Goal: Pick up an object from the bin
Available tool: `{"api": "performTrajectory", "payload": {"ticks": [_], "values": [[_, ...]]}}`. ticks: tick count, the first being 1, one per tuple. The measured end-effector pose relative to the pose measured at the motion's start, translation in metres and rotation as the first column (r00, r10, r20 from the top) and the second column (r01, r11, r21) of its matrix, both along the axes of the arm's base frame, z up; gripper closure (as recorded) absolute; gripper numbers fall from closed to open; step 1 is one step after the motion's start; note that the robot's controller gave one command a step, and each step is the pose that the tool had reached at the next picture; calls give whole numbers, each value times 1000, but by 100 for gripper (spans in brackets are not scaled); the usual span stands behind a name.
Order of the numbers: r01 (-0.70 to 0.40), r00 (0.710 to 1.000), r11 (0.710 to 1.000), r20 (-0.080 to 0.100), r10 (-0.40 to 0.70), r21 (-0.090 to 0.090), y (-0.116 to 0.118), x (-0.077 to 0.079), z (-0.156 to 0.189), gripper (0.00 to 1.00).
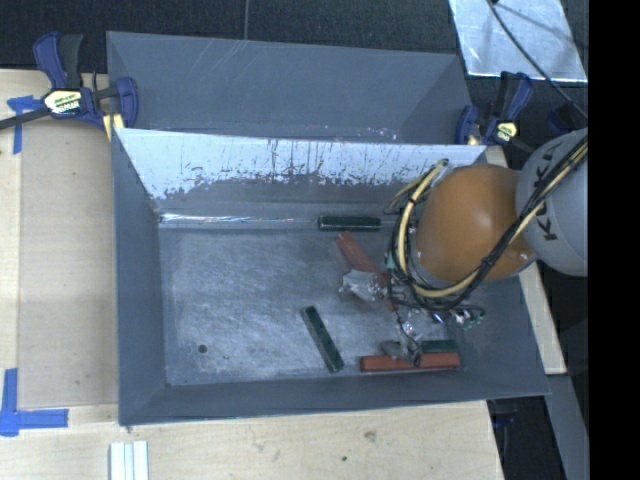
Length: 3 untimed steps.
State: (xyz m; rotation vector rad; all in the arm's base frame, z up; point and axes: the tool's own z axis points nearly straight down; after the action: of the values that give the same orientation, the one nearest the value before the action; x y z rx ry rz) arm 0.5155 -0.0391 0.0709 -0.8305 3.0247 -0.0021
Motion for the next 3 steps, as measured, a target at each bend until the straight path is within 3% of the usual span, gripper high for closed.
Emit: {"api": "performTrajectory", "payload": {"ticks": [1, 2, 3], "values": [[-152, 988, 988, 2, 152, 3, 69, 37, 0, 0], [-607, 795, 795, -5, 607, 1, 78, 15, 10, 0], [-604, 797, 797, -7, 604, 2, 78, 15, 10, 100]]}}
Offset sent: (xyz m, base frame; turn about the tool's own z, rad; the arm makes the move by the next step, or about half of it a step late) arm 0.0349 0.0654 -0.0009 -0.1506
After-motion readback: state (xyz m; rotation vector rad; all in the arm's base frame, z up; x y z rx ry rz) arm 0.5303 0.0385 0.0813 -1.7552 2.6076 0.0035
